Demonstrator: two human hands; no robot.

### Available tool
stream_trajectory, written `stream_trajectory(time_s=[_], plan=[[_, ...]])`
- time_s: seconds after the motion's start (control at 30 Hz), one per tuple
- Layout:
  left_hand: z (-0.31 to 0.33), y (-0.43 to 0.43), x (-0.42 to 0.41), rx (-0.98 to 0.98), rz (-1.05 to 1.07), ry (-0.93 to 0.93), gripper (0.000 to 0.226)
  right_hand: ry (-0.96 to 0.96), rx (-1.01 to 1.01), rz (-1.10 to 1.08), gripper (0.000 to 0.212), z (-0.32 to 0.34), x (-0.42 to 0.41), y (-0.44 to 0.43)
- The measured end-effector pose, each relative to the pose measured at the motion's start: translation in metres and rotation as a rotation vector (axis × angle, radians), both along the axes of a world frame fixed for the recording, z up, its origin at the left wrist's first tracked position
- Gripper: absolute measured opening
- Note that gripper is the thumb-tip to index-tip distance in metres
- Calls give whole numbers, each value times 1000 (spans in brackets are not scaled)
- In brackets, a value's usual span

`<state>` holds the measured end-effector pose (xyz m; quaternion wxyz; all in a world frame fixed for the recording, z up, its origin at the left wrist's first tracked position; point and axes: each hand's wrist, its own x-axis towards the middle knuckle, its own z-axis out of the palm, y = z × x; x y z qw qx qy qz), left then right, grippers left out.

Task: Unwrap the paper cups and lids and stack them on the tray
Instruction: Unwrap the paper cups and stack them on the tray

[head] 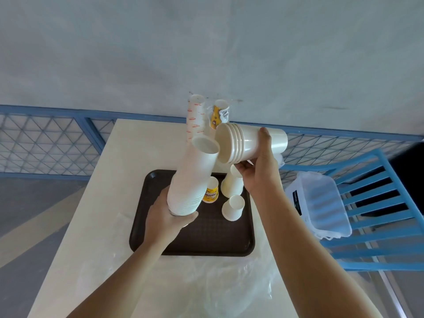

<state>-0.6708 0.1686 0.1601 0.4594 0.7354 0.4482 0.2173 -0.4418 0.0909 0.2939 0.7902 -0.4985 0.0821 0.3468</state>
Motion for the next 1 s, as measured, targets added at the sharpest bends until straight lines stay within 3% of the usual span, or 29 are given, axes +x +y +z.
stream_trajectory(time_s=[0.2, 0.5, 0.73, 0.8, 1.0], plan=[[5, -22, 23, -94, 81, -39, 86, -45, -55, -75, 46, -9, 53, -30], [11, -36, 38, -104, 143, -33, 95, -334, -422, -104, 45, -69, 105, -48], [11, -38, 33, -106, 178, -8, 105, -759, -604, 52, 56, -93, 102, -28], [12, -37, 31, -96, 190, 13, 108, -861, -634, 125, 70, -103, 100, -23], [12, -37, 31, -92, 220, 48, 100, -1048, -716, 329, 86, -131, 88, -9]])
